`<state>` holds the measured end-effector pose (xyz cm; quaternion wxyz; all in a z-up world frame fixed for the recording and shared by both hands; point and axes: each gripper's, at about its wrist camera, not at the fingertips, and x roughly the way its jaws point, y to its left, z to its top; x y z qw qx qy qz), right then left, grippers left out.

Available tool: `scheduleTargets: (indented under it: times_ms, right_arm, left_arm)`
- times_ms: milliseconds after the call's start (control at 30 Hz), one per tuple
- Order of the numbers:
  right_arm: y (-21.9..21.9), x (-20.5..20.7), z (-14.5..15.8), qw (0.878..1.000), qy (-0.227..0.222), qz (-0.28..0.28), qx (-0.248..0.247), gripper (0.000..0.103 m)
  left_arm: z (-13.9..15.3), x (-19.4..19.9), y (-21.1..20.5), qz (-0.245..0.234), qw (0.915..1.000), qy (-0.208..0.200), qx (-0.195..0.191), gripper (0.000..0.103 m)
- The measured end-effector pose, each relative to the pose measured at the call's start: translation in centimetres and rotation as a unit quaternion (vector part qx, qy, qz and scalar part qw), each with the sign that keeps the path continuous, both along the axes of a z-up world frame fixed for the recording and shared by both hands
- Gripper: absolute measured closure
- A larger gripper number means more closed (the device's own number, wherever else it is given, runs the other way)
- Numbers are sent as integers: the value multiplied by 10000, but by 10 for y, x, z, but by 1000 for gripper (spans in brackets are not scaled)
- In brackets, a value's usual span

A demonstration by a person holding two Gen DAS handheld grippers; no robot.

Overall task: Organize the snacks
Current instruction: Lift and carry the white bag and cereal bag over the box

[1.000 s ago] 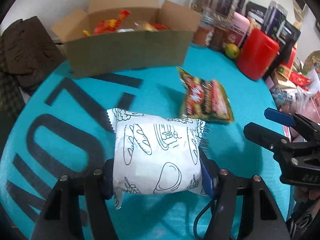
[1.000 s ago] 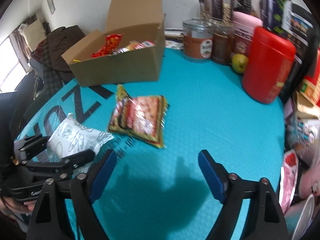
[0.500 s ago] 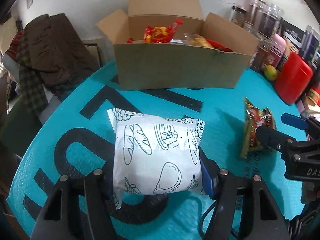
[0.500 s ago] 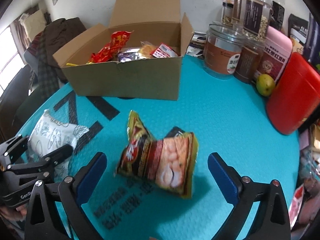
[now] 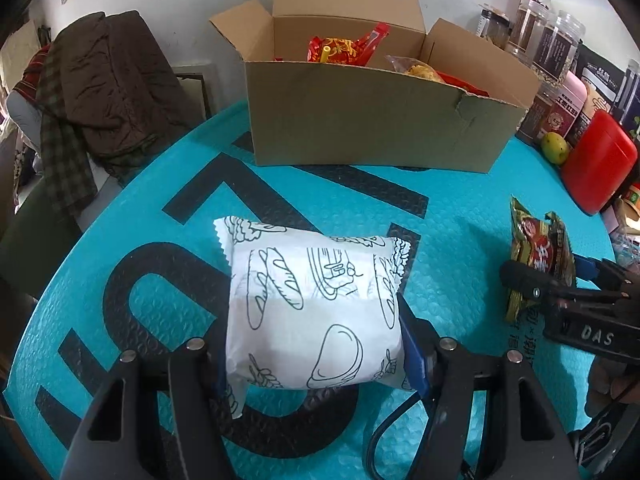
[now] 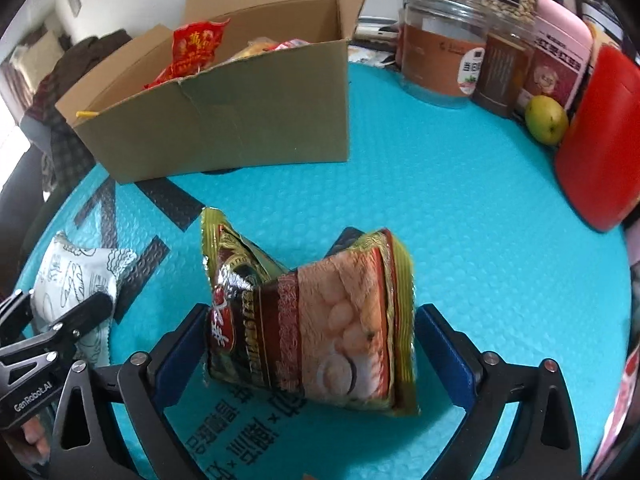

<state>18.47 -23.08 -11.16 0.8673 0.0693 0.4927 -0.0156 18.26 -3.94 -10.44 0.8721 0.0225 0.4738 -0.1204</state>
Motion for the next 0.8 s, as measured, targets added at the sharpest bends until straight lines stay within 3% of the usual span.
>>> scheduleTargets:
  times_ms: [200,800]
  right_arm:
    - [1,-14,5,9999,-62,93,-14,31]
    - [12,-93,14,9988,-34,417,268,35]
  left_arm:
    - [2,-18,-4,-101,9999,81,-68,38]
    - [0,-76,-8,-422,9987,271,-37,38]
